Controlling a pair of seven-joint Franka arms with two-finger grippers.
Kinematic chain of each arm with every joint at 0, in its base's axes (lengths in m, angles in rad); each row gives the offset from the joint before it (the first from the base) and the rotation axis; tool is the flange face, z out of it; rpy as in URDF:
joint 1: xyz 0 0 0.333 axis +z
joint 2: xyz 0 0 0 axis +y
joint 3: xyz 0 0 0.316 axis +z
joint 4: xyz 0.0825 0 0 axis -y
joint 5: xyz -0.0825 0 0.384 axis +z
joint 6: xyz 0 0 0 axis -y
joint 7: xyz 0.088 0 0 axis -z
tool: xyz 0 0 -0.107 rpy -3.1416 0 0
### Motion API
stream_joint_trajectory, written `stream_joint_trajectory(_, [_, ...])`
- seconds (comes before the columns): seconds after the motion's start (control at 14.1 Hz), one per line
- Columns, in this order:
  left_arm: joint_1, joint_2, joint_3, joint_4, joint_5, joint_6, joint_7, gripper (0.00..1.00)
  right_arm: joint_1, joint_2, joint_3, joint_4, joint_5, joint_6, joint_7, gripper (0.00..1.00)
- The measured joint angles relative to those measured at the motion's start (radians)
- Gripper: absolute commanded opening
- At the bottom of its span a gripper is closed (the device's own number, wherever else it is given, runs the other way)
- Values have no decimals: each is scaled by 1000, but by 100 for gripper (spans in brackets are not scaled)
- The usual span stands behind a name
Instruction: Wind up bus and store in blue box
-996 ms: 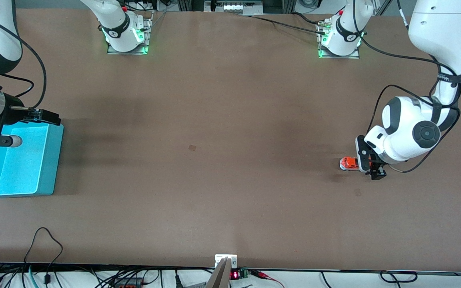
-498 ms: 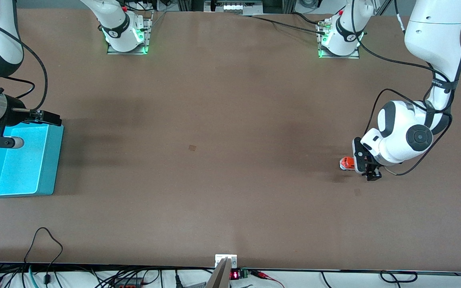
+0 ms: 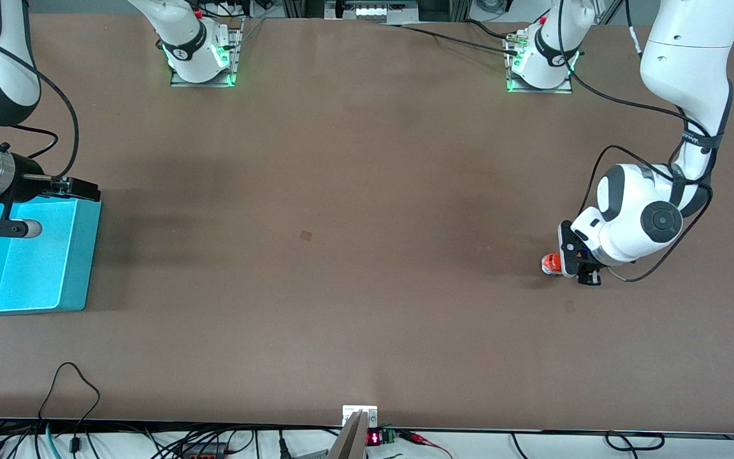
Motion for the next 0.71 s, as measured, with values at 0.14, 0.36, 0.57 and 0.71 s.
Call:
stream_joint_trajectory(0.14, [0, 2, 0, 0, 0, 5, 0, 21, 0, 1, 0, 0, 0, 0, 0, 100])
stream_joint_trajectory(0.36, [0, 2, 0, 0, 0, 5, 0, 21, -1, 2, 0, 0, 0, 0, 0, 100])
stream_joint_trajectory(0.57, [2, 2, 0, 0, 0, 4, -1, 21, -1, 12, 0, -1, 0, 0, 0, 100])
stream_joint_trajectory(0.71, [17, 3, 1, 0, 0, 4, -1, 21, -1, 16, 0, -1, 0, 0, 0, 100])
